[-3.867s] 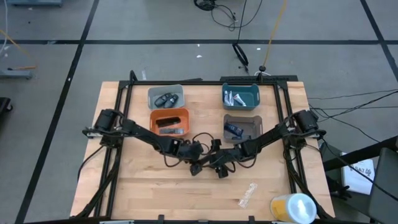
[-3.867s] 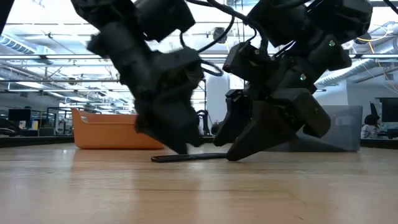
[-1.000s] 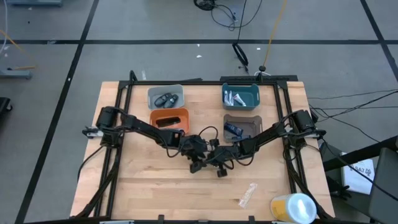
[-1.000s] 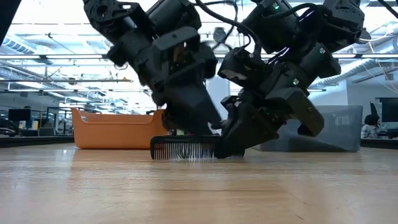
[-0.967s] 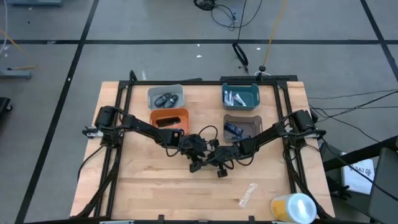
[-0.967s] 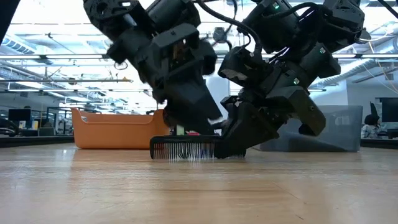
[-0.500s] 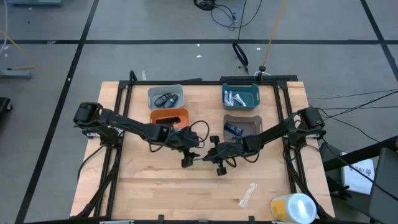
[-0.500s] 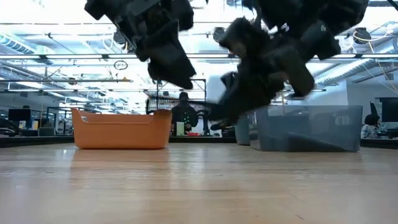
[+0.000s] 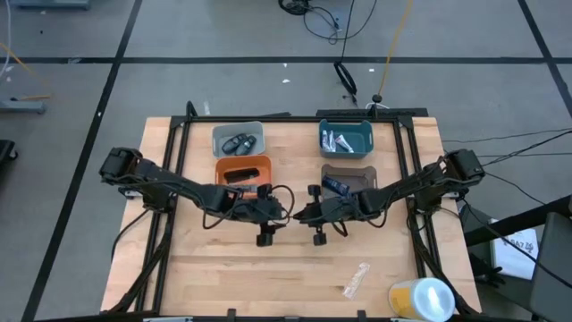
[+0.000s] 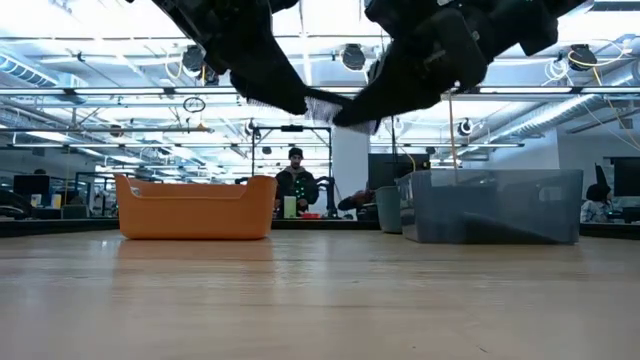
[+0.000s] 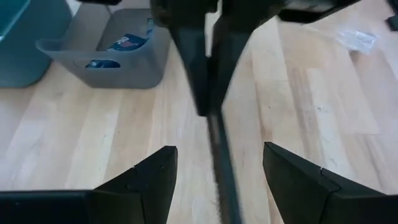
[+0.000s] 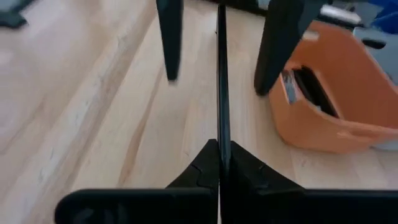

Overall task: Pick & Place Travel size toiletries
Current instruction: Put the black comb into the orange bin

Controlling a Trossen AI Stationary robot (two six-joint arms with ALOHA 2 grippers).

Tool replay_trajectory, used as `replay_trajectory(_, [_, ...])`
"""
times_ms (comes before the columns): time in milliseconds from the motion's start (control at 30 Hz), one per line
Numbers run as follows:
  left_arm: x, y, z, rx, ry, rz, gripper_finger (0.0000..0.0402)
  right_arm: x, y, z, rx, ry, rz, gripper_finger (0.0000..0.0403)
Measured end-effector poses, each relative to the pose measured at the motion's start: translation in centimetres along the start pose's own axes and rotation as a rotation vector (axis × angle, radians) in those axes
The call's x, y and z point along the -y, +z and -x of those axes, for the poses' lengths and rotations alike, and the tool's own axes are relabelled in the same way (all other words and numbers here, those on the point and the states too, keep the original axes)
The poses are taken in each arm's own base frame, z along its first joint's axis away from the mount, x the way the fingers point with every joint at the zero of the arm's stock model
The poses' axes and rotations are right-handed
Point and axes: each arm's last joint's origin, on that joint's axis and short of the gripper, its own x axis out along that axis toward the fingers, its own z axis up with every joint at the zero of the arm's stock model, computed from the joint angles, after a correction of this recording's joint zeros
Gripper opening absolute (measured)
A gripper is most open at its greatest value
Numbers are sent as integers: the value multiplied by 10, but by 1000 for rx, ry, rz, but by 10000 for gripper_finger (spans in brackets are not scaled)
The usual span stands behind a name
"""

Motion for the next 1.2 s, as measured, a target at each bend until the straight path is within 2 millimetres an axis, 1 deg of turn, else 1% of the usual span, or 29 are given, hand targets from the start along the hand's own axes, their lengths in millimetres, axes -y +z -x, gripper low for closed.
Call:
replay_trajectory(267, [-3, -2, 0, -14, 73, -1, 236, -1, 1, 0, 11, 2, -4, 2])
replay_trajectory(333, [-3, -2, 0, -14, 73, -6, 226, -1, 1, 0, 10, 2, -4, 2])
replay_trajectory(367, [-3, -2, 0, -15, 73, -10, 214, -1, 1, 0, 11, 2, -4, 2])
replay_trajectory(467, [-3, -2, 0, -17, 72, -14, 159, -1, 1, 0, 11, 2, -3, 2])
replay_trajectory(533, [-4, -2, 0, -19, 46, -23, 105, -1, 1, 0, 11, 1, -2, 2])
replay_trajectory(600, [-5, -2, -1, -21, 16, -31, 42, -1, 1, 0, 11, 0, -2, 3])
replay_trajectory(633, [-5, -1, -1, -22, 5, -35, 22, -1, 1, 0, 11, 1, -1, 5])
replay_trajectory(667, [-5, -1, -1, -22, 3, -37, 14, -1, 1, 0, 12, 0, -1, 8])
replay_trajectory(867, [-4, -2, -1, -19, 23, -86, 4, -1, 2, 0, 23, 4, -5, 27])
replay_trajectory(967, [-7, 1, 8, -12, 50, -116, 3, 1, 5, 4, 31, 2, -47, 34])
replay_trajectory(1200, [-12, 13, 39, 56, 62, -118, 1, 4, 19, 25, 76, 5, -64, 62])
